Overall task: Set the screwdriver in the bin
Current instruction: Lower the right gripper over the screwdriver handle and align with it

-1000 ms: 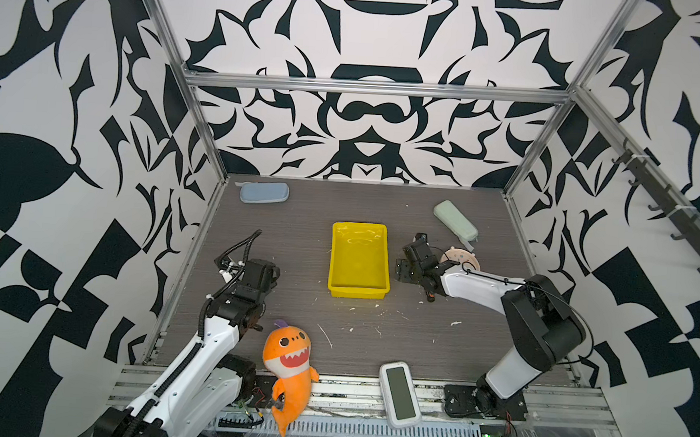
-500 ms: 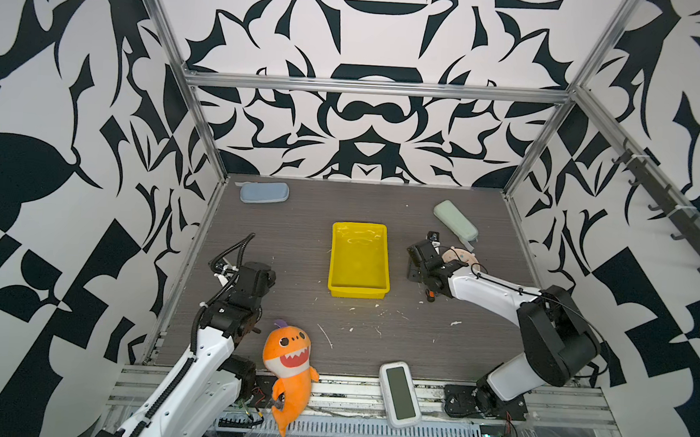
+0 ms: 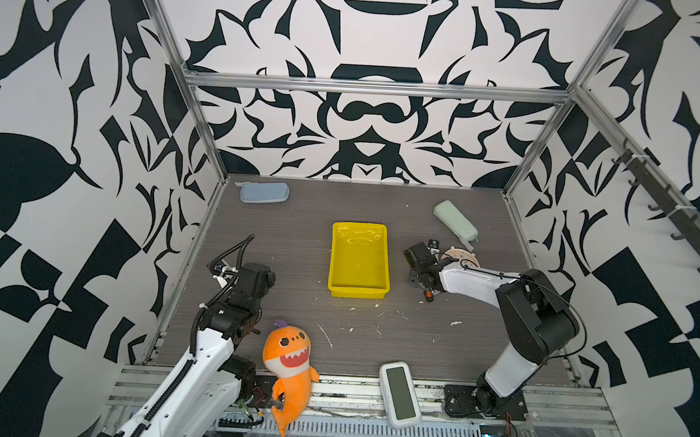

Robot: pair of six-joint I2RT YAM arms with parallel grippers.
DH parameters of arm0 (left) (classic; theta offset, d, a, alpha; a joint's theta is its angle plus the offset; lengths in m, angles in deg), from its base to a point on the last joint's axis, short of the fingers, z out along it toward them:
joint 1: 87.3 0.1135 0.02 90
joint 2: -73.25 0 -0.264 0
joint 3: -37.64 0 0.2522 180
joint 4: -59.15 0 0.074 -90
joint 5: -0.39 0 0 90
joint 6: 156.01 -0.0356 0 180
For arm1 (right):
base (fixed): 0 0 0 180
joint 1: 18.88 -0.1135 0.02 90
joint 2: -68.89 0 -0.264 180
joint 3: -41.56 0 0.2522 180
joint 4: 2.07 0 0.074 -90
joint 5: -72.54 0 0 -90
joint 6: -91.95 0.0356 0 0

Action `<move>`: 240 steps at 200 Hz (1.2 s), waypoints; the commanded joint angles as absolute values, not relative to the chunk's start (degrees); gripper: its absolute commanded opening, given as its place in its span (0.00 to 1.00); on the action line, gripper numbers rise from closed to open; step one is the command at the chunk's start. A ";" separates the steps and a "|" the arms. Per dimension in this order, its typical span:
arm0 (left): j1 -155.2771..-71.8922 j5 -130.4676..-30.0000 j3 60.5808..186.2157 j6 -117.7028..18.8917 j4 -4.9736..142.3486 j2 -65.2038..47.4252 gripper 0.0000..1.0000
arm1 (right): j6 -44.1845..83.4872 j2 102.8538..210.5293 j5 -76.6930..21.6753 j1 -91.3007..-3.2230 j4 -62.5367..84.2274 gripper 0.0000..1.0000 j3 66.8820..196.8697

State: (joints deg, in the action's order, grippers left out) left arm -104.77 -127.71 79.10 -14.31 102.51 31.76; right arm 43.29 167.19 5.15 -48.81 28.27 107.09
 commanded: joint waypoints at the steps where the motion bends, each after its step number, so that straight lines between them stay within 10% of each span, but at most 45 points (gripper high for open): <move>1: -104.57 -128.16 78.47 -13.52 103.33 31.77 1.00 | 43.70 166.29 7.37 -48.32 30.89 0.17 108.94; 12: -104.60 -127.91 78.46 -13.81 102.83 31.48 1.00 | 43.73 165.86 7.67 -48.15 30.83 0.00 108.76; 153: -104.55 -126.82 76.68 -14.74 102.52 36.75 1.00 | 40.75 156.84 9.46 -48.04 29.12 0.00 104.12; 178: -104.56 -126.33 76.36 -15.12 102.35 37.76 1.00 | 45.20 154.81 4.98 -48.07 34.76 0.30 105.16; 240: -104.58 -125.64 75.49 -16.13 101.80 40.15 1.00 | 55.19 155.56 -4.60 -48.40 30.87 0.51 104.19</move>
